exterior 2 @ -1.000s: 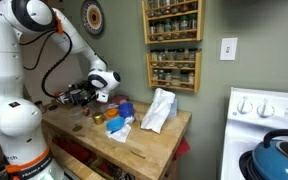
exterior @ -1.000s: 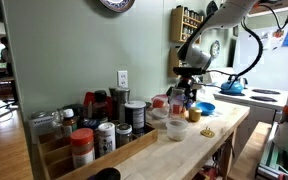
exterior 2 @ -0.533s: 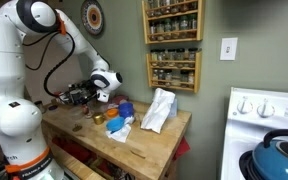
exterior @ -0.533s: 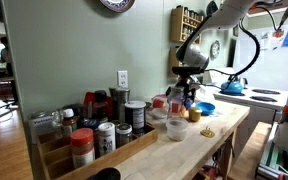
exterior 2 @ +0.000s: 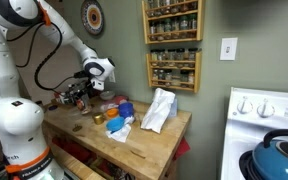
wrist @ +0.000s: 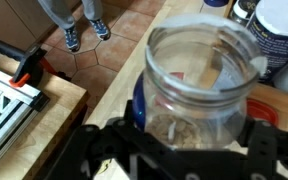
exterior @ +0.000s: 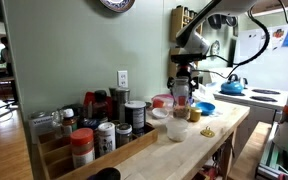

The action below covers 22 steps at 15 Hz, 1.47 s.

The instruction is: Pour the contents in the open jar into the clear bowl

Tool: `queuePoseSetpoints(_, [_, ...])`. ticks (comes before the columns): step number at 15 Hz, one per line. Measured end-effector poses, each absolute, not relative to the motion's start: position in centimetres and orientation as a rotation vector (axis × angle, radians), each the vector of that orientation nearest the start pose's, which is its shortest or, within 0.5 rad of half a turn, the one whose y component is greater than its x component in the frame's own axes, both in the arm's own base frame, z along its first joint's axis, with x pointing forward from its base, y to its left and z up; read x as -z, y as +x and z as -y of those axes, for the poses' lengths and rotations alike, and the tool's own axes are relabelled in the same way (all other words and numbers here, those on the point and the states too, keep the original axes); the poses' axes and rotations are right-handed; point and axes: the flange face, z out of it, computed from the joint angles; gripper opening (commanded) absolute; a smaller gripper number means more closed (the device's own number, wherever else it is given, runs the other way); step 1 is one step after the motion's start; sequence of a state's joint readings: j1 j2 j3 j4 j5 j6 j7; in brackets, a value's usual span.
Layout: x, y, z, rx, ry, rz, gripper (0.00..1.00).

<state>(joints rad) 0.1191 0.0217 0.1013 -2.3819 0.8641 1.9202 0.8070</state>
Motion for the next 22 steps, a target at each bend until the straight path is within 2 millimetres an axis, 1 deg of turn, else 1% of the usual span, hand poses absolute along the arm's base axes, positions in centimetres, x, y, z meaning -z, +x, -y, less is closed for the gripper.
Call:
queuePoseSetpoints(4, [-34.5,41.5,-18.1,-0.909,-2.358,-1.38,0.61])
queuePoseSetpoints(6, [-36.3,40.5,-19.4,-0.83,-2.448,-1.42,0.61])
queuePoseSetpoints(7, [-37.1,40.0,-20.2,-0.791,-2.482,-1.432,0.86])
queuePoseSetpoints(9, [-38.4,38.9,-21.5,-0.765,-2.518,-1.388,0.86])
queuePoseSetpoints(11, [-38.9,38.5,-21.8,-0.751,-2.527,-1.373,0.86])
queuePoseSetpoints(12, [-38.9,38.5,-21.8,-0.751,-2.526,-1.374,0.61])
queuePoseSetpoints(15, [-38.7,38.5,-21.8,-0.743,-2.539,-1.383,0.61])
queuePoseSetpoints(17, [-38.6,38.0,-22.6,-0.711,-2.581,-1.43,0.61])
queuePoseSetpoints(20, [-38.3,36.1,-25.4,-0.61,-2.68,-1.512,0.61])
queuePoseSetpoints(22, [-38.1,34.6,-27.4,-0.501,-2.755,-1.567,0.61])
